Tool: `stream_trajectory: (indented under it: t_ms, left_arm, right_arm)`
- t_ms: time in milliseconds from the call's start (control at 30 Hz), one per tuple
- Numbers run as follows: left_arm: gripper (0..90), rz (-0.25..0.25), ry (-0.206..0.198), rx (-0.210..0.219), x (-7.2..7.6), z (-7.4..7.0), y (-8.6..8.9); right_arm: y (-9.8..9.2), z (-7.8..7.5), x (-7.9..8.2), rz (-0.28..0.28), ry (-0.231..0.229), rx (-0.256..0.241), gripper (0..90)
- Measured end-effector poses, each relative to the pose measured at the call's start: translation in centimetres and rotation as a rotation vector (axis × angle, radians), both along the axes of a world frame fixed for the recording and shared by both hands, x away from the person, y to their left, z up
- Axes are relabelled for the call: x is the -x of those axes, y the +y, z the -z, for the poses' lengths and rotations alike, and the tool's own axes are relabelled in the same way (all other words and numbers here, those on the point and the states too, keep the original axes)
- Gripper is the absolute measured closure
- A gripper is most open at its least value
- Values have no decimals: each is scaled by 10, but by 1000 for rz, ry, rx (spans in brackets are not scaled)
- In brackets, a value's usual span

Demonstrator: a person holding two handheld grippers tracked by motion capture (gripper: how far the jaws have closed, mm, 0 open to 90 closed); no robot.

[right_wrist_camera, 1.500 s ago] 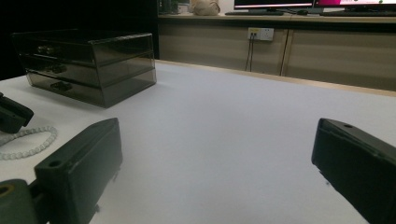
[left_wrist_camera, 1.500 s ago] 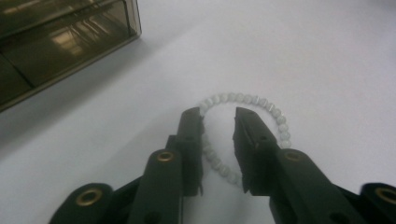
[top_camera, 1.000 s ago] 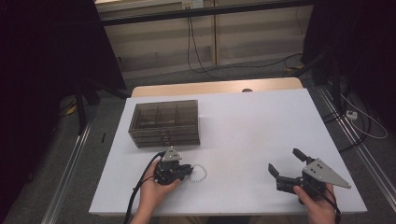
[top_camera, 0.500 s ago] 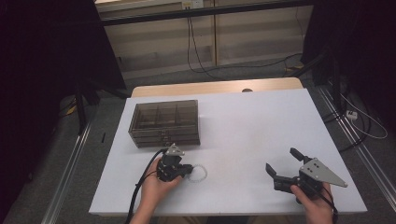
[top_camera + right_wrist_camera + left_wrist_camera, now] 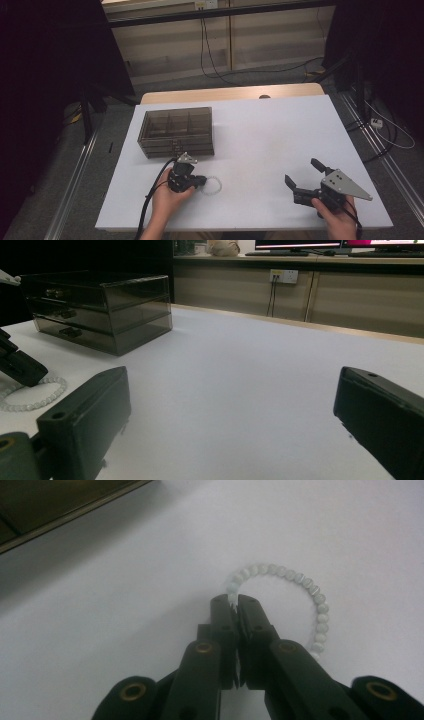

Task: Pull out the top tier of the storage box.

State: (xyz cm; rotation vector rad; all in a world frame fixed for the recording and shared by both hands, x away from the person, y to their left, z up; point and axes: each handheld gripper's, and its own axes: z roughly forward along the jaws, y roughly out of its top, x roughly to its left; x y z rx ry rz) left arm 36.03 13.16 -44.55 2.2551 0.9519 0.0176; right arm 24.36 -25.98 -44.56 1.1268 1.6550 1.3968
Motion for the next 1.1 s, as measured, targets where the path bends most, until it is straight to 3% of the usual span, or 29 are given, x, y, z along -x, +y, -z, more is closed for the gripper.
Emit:
stream_trajectory:
  t_ms: [300, 767, 967, 1100]
  left_arm:
    - [875, 8, 13, 81, 2, -19, 9]
    - [875, 99, 9, 98, 11, -45, 2]
    - [875, 149, 3, 92, 20, -55, -2]
    - [875, 205, 23, 101, 31, -60, -4]
  right_arm:
    - [-2, 0, 1, 3, -1, 0, 12]
    - [-2, 0, 3, 6, -2, 1, 12]
    - [0, 0, 2, -1, -4, 4, 12]
    - [0, 0, 1, -3, -5, 5, 12]
